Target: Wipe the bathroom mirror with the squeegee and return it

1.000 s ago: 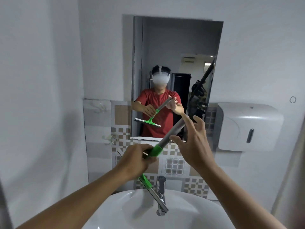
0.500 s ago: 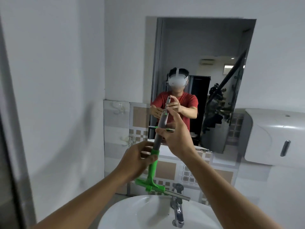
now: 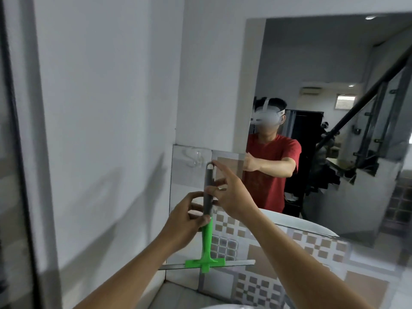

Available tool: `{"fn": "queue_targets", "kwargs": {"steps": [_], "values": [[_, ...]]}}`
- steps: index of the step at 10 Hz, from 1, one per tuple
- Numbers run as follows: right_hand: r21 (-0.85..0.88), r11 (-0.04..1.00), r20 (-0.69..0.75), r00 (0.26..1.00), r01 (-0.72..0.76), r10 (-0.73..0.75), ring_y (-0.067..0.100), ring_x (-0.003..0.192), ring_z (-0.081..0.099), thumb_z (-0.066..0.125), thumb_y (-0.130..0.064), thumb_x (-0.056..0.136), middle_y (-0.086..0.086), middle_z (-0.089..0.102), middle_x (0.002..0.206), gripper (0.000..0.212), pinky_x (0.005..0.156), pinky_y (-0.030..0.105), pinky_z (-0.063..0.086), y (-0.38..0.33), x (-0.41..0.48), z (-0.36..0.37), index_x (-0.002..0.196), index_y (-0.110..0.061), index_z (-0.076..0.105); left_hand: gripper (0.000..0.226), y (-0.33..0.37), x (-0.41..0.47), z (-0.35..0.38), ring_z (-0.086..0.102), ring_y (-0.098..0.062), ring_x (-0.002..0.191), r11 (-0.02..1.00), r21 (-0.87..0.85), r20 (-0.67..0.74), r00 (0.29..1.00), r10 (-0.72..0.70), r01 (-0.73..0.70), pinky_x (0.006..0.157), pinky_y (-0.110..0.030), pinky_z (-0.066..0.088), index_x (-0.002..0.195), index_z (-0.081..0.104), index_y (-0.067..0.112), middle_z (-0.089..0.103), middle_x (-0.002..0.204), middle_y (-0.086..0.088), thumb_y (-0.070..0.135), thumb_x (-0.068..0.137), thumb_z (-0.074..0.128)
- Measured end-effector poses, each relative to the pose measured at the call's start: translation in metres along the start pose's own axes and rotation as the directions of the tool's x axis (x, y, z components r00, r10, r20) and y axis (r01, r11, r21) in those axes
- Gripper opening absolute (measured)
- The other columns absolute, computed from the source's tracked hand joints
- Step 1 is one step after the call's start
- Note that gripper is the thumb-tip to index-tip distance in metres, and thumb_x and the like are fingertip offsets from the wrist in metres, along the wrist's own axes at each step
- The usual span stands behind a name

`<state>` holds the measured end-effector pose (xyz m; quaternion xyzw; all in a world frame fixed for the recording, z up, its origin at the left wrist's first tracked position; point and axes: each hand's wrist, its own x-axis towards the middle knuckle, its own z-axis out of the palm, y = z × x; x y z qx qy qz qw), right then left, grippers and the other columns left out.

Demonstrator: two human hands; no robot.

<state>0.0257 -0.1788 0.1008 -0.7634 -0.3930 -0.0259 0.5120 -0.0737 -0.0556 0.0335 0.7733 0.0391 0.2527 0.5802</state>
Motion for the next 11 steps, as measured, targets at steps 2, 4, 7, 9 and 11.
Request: {"fn": "queue_targets", "kwargs": {"steps": [2, 4, 7, 9, 11], "values": [[-0.042, 0.999, 0.024, 1.0, -0.015, 0.016, 0.018, 0.084, 0.074, 0.071, -0.013, 0.09, 0.002, 0.071, 0.095, 0.071, 0.078, 0.044, 0.063, 0.021, 0.043, 0.017, 0.144, -0.047, 0.039, 0.058, -0.032, 0.037, -0.007, 0.074, -0.022, 0.083, 1.0, 0.0, -0.045, 0.999, 0.008, -0.008, 0.077, -0.043, 0.064, 0.133, 0.053, 0.036, 0.07, 0.104, -0.006, 0.007, 0.086, 0.072], [-0.027, 0.998, 0.014, 0.999, -0.051, 0.051, 0.017, 0.082, 0.074, 0.071, -0.011, 0.09, 0.003, 0.07, 0.095, 0.069, 0.075, 0.044, 0.064, 0.039, 0.077, 0.034, 0.139, -0.05, 0.042, 0.062, -0.052, 0.068, -0.016, 0.073, -0.015, 0.085, 0.998, 0.045, -0.087, 0.995, 0.053, -0.049, 0.078, -0.039, 0.064, 0.136, 0.05, 0.04, 0.07, 0.104, 0.003, 0.007, 0.087, 0.071], [-0.084, 0.995, -0.019, 0.998, -0.055, 0.054, 0.015, 0.084, 0.071, 0.065, -0.009, 0.094, 0.0, 0.07, 0.096, 0.066, 0.074, 0.032, 0.063, 0.061, 0.097, 0.056, 0.141, -0.048, 0.039, 0.067, -0.083, 0.092, -0.014, 0.071, -0.01, 0.088, 0.991, 0.088, -0.146, 0.983, 0.113, -0.1, 0.07, -0.025, 0.06, 0.131, 0.048, 0.052, 0.072, 0.097, 0.017, 0.003, 0.09, 0.069], [-0.091, 0.995, -0.032, 0.999, -0.043, 0.041, 0.017, 0.091, 0.07, 0.061, -0.01, 0.097, 0.003, 0.071, 0.108, 0.064, 0.071, 0.022, 0.055, 0.07, 0.102, 0.061, 0.143, -0.047, 0.035, 0.066, -0.098, 0.105, -0.009, 0.072, -0.008, 0.088, 0.99, 0.089, -0.205, 0.97, 0.13, -0.114, 0.072, -0.023, 0.059, 0.129, 0.048, 0.057, 0.073, 0.098, 0.016, 0.009, 0.091, 0.072], [-0.137, 0.99, -0.056, 0.998, -0.011, 0.003, 0.014, 0.092, 0.062, 0.064, -0.018, 0.097, 0.003, 0.069, 0.114, 0.064, 0.076, 0.024, 0.052, 0.063, 0.093, 0.059, 0.148, -0.042, 0.032, 0.063, -0.1, 0.105, -0.005, 0.069, -0.003, 0.093, 0.981, 0.141, -0.223, 0.962, 0.159, -0.13, 0.072, -0.017, 0.058, 0.14, 0.044, 0.046, 0.07, 0.108, 0.014, 0.016, 0.092, 0.072]]}}
